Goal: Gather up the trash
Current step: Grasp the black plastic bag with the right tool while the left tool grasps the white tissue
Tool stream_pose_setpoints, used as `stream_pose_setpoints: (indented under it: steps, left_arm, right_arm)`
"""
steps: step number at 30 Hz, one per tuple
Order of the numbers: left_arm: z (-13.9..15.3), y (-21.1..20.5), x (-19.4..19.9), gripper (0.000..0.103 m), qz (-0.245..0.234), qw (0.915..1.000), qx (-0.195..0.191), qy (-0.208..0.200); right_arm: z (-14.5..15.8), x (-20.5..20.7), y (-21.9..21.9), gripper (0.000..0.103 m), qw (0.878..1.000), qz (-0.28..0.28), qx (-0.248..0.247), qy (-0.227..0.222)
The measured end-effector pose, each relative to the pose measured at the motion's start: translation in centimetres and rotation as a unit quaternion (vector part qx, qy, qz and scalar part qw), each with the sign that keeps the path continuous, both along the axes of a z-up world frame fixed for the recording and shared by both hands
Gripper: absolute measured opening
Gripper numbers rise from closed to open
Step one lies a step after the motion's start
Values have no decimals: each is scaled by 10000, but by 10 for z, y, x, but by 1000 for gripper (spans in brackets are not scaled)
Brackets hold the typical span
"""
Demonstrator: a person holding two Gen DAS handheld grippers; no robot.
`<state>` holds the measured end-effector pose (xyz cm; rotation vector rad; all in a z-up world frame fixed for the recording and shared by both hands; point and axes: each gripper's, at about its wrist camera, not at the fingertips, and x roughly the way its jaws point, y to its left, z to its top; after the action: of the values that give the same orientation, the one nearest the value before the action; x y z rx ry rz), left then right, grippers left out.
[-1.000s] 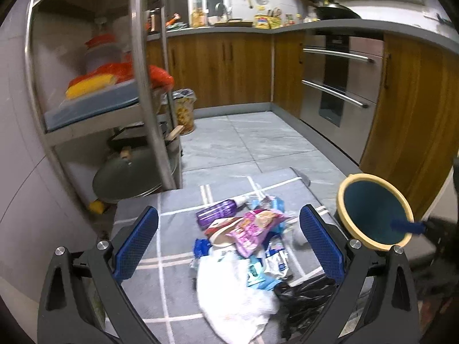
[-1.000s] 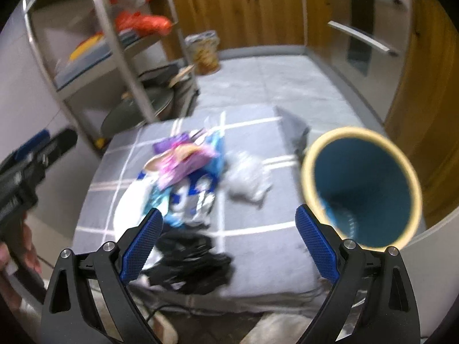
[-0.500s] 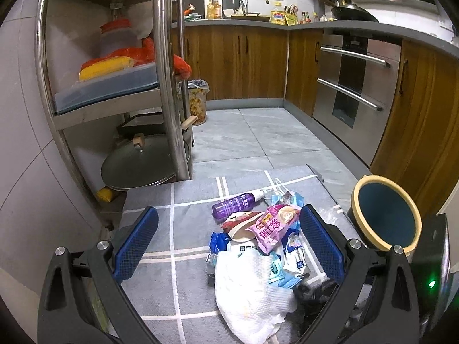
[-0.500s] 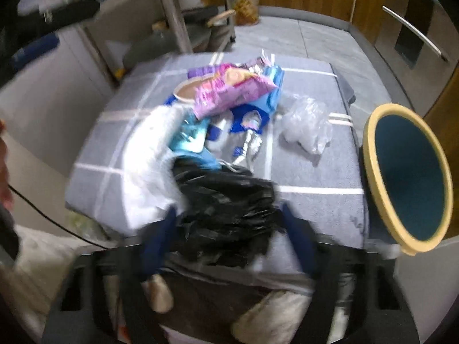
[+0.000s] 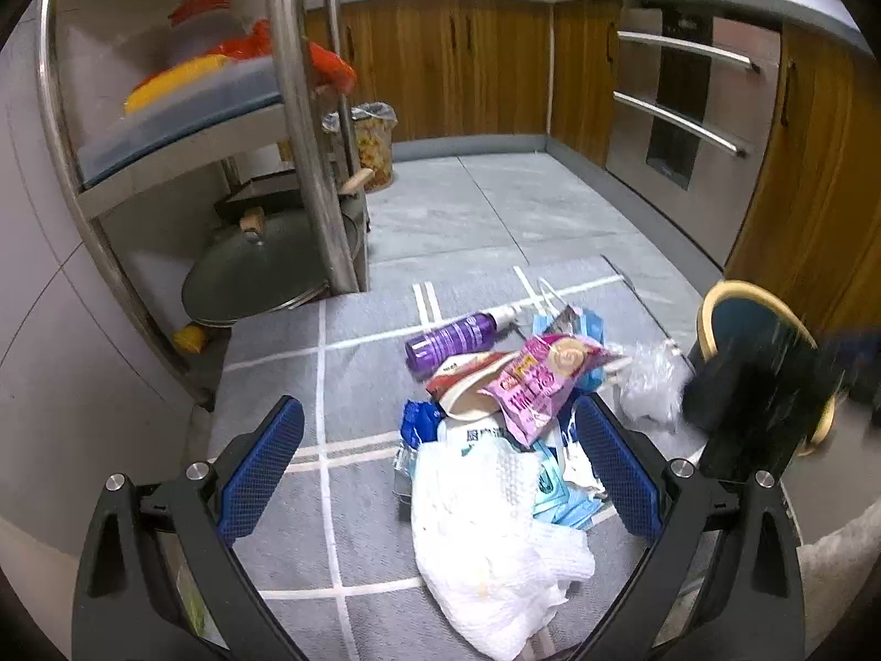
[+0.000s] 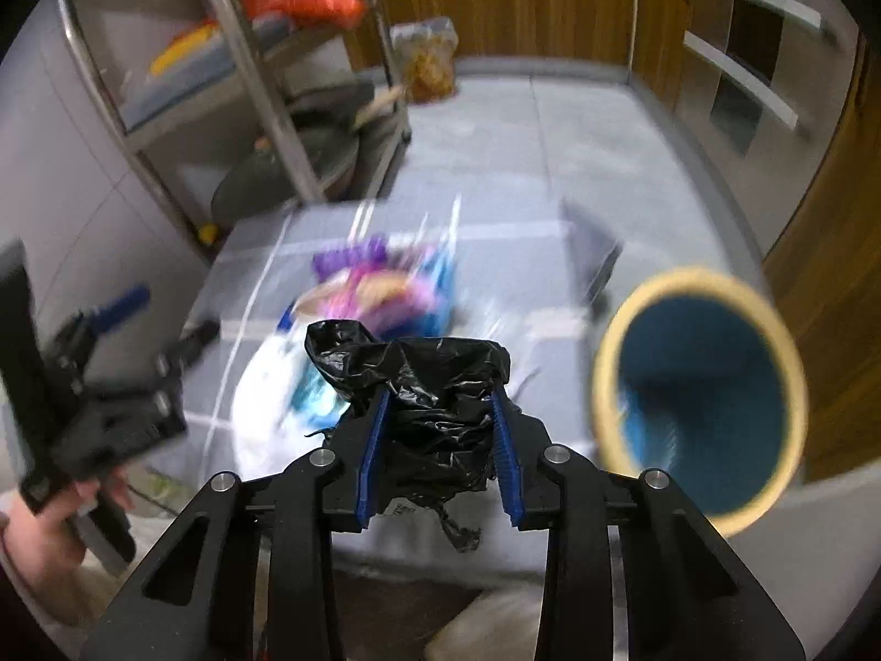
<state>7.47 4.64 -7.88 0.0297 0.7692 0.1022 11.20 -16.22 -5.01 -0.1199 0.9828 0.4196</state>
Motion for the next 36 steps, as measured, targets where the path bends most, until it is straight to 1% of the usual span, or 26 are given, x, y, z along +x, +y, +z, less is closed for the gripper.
stream_pose_setpoints:
  steps: [2,4,5,6,7,8,9,11,12,15,17,18,20,21,23,24,25,26,28,31,34,36]
  left_arm:
    - [-8,-5,3,97,-108,9998,76,119]
    - [-16,-9,6,97,-184,9994,105,262]
    - [-20,-10,8,97,-202,9992,102,317]
    - [-26,-11,10,97,-226,9988,88,424]
    - [-31,-12,11,97,-239,9984,64,506]
    - [-35,-13,12,97,-252,9980,44,578]
    - [-40,-14,14,97,-266,9973,23,678]
    - [-50,-15,18,97,-287,9959,-7,856]
    - [-56,-17,20,97,-275,9950,38,962]
    - [-65,-20,23,95,-219,9937,173,1086]
    - [-69,-19,26,83,-165,9926,93,1202]
    - [-72,-19,27,80,-150,9918,0,1271]
    - [-75,-21,28,62,-195,9905,-94,1361]
    - [-76,-23,28,57,-234,9899,-92,1398]
    - [-77,-26,29,37,-270,9891,-85,1442]
    - [-77,-27,29,32,-277,9887,-110,1468]
    - [-77,-28,30,21,-285,9884,-135,1484]
    - [-76,-29,30,12,-296,9883,-131,1491]
    - [-73,-31,29,9,-290,9893,-66,1426]
    - [-60,-31,25,7,-210,9934,-17,1131]
    - [-37,-30,18,5,-172,9976,-70,668]
    - [-19,-29,12,4,-171,9990,-204,369]
  right_arm:
    - [8,6,-11,36,9995,-55,-74,-318]
    - [4,11,-25,36,9985,-256,-29,-478]
    - [0,13,-30,36,9986,-347,54,-406]
    - [-8,20,-37,36,9983,-540,200,-128]
    - [-10,23,-40,36,9974,-645,335,-4]
    - [-11,27,-43,36,9964,-694,484,35]
    - [-9,27,-44,36,9965,-673,497,-9]
    - [-8,27,-42,36,9979,-544,327,-151]
    - [-9,27,-42,36,9981,-524,316,-117]
    - [-11,26,-44,36,9980,-536,330,-49]
    - [-10,24,-47,36,9981,-516,306,-100]
    - [-9,23,-49,36,9981,-518,307,-124]
    - [-8,23,-53,36,9977,-564,333,-144]
    - [-8,24,-56,36,9974,-611,349,-154]
    - [-8,27,-62,36,9967,-698,366,-172]
    - [-8,27,-64,36,9964,-742,373,-174]
    - [-7,29,-69,36,9959,-801,389,-177]
    - [-8,31,-72,36,9955,-841,385,-184]
    - [-8,34,-78,36,9948,-941,330,-200]
    - [-10,38,-87,36,9931,-1117,309,-177]
    - [-10,40,-95,36,9912,-1261,362,-177]
    - [-8,39,-99,36,9900,-1334,427,-188]
